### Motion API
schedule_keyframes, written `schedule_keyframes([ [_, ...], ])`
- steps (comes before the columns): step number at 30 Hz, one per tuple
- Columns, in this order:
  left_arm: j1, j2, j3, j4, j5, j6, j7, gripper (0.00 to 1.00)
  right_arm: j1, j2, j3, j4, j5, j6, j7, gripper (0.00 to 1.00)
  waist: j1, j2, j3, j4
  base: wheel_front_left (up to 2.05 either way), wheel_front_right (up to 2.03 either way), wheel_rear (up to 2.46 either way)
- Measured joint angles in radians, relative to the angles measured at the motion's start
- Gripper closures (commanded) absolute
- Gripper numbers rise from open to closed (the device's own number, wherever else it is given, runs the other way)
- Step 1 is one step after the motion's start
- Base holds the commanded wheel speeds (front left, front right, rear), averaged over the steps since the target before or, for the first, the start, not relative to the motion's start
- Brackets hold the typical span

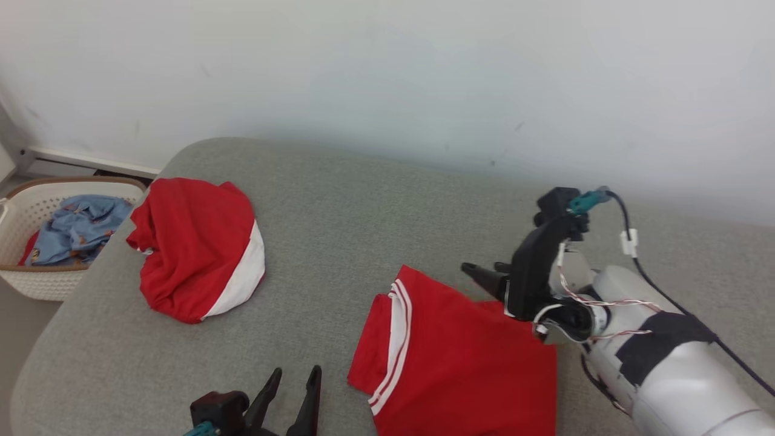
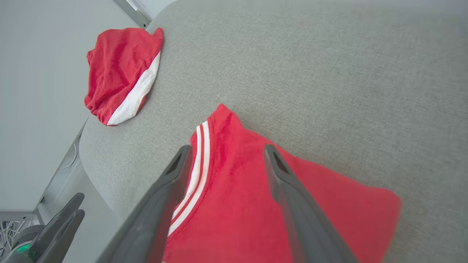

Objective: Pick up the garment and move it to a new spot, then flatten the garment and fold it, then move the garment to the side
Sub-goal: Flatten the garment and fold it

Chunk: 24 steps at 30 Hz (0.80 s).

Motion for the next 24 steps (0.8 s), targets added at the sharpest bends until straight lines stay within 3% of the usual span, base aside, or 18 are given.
schedule_keyframes([
  [4, 0.027, 0.018, 0.008, -0.012, 0.000, 0.001, -0.001, 0.00, 0.072, -0.048, 0.004, -0.023, -0.021, 0.004, -0.037, 0.00, 0.0000, 0.0000, -0.005, -0.030, 0.00, 0.00, 0.00],
  [13, 0.035, 0.037, 0.018, -0.047, 0.002, 0.009, -0.009, 0.00, 0.182, -0.081, 0.019, -0.068, -0.039, 0.005, -0.088, 0.00, -0.0001, 0.0000, 0.012, -0.096, 0.00, 0.00, 0.00],
  [24, 0.006, 0.024, -0.004, -0.061, 0.013, 0.006, -0.008, 0.00, 0.228, -0.098, 0.022, -0.064, -0.046, -0.014, -0.103, 0.00, -0.0002, 0.0000, 0.049, -0.095, 0.00, 0.00, 0.00],
])
